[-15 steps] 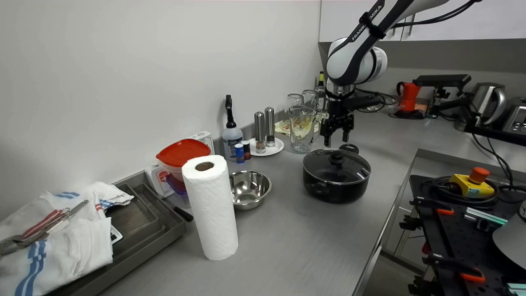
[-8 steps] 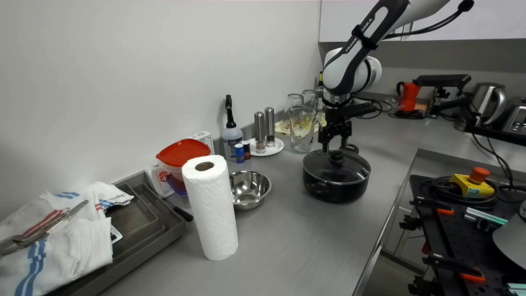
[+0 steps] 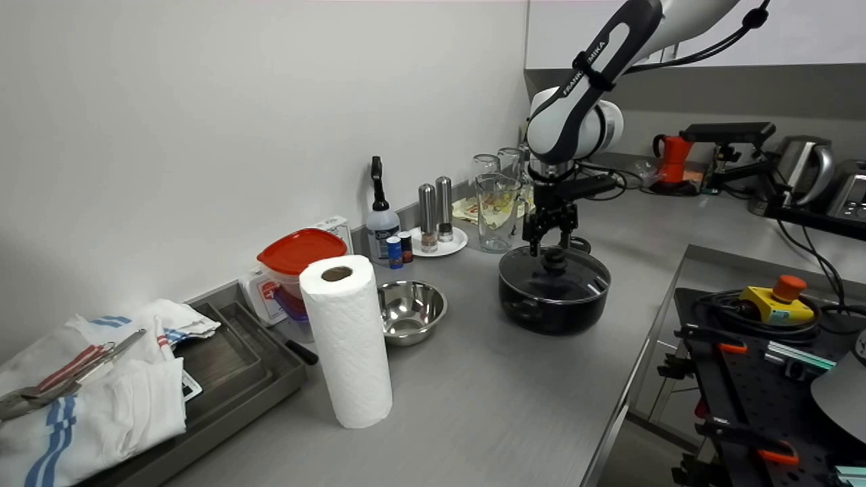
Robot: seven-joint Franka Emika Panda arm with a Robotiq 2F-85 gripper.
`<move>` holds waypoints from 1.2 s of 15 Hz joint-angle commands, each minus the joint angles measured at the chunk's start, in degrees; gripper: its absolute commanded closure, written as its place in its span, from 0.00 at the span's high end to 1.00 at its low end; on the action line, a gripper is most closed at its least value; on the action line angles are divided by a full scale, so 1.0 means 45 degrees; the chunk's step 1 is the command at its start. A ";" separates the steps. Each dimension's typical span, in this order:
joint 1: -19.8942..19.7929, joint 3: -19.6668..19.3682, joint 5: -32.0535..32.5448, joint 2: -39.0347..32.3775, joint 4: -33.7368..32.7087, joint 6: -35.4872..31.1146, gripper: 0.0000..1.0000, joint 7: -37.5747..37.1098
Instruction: Pick up the lid from the pot and put it on the counter
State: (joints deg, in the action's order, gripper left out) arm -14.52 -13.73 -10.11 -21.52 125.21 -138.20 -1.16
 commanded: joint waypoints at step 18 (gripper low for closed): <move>-0.0240 0.0166 -0.0199 0.0465 0.0125 0.0032 0.25 -0.0260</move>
State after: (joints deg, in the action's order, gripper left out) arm -15.51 -13.15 -11.14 -21.82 124.77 -138.09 -1.16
